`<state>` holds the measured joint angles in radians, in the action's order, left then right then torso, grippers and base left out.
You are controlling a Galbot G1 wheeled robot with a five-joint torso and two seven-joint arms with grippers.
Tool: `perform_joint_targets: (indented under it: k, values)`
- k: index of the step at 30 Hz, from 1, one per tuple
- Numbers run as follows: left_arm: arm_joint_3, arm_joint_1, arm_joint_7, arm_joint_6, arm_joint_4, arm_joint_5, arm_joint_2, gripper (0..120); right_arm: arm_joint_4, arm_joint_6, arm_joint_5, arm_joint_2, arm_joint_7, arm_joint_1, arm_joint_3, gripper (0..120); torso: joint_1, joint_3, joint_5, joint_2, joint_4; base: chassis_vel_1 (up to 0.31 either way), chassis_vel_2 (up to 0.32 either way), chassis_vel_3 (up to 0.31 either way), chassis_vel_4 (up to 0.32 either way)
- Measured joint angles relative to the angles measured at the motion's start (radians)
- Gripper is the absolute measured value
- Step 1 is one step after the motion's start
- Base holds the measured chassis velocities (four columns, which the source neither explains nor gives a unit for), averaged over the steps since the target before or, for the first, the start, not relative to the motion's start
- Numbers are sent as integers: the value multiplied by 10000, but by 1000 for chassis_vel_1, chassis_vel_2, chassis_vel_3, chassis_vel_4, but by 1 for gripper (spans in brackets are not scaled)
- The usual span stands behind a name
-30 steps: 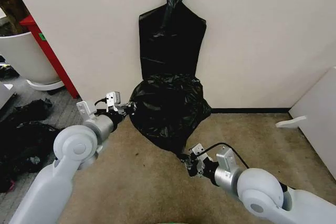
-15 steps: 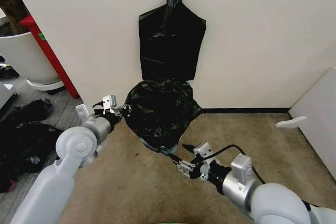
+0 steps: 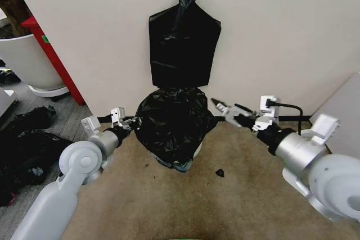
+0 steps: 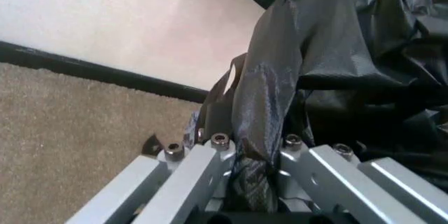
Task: Place the garbage bag over the trash bin.
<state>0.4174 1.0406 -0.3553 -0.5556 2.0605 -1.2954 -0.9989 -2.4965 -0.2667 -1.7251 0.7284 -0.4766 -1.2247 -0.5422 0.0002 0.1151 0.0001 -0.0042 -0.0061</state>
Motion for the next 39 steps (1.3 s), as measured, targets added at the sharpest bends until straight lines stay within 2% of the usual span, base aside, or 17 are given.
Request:
perform_joint_targets:
  k: [3,5,8,22,27,33,36,38,39]
  values:
    - [2,0,0,1,8,-41,-10,3,108,231,-747,444,-12,-285,-159,100,0,0,0,0,0,0,0,0,0]
    - [10,35,-21,2,75,-70,-14,3,359,348,-1468,1082,74,-462,-176,100,0,0,1,0,-1,0,0,0,0]
    - [17,102,-139,1,214,-99,7,3,866,328,-1739,1695,472,-575,105,100,0,0,0,0,2,0,0,0,0]
    - [12,42,-212,-41,303,-217,-6,3,1413,215,-1401,2155,1041,-648,723,99,0,0,-1,0,2,0,0,0,0]
    - [-3,10,-222,-52,306,-236,-17,3,1426,256,-1158,2204,1163,-594,921,85,0,0,0,0,2,0,0,0,0]
    - [-15,5,-224,-95,330,-268,-43,3,1464,259,-934,2172,1267,-651,948,58,0,0,0,0,2,0,0,0,0]
    - [-15,6,-221,-109,342,-285,-48,3,1478,259,-906,2159,1291,-671,929,52,0,0,0,0,2,0,0,0,0]
    - [-11,7,-218,-113,344,-318,-66,3,1509,259,-860,2149,1313,-677,914,41,0,0,-1,0,2,0,0,0,0]
    - [-8,8,-217,-113,344,-326,-69,3,1519,259,-847,2148,1317,-679,909,39,0,0,0,0,2,0,0,0,0]
